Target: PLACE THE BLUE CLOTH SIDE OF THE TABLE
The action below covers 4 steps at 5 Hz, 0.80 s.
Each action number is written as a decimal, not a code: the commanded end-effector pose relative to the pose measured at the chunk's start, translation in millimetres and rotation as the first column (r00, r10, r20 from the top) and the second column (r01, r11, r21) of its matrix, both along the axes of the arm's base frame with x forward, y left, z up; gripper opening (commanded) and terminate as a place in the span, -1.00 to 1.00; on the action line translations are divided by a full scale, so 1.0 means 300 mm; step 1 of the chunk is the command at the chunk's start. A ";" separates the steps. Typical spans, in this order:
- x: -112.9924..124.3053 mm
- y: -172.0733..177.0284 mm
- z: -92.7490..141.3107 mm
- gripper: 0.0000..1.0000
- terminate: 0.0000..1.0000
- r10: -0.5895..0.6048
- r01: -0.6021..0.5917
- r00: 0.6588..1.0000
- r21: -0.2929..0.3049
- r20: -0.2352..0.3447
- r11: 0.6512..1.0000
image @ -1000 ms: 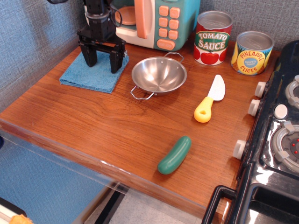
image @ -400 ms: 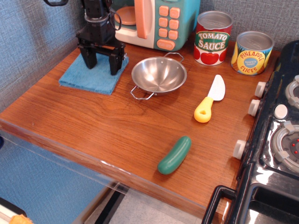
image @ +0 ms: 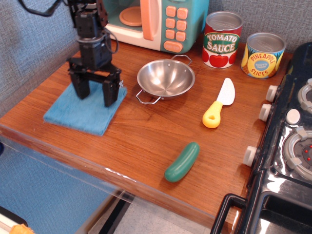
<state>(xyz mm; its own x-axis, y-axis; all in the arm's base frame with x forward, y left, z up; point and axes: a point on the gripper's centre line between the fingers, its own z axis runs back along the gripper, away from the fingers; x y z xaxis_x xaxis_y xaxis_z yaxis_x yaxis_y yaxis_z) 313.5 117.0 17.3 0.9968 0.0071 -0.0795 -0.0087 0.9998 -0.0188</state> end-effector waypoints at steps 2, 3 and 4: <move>-0.100 -0.003 0.088 1.00 -1.00 -0.025 0.025 0.999 0.017 0.031 1.000; -0.067 -0.030 0.228 1.00 -1.00 -0.059 0.055 0.985 0.029 0.164 0.998; -0.084 -0.051 0.386 1.00 -1.00 -0.075 0.058 0.957 0.068 0.282 0.996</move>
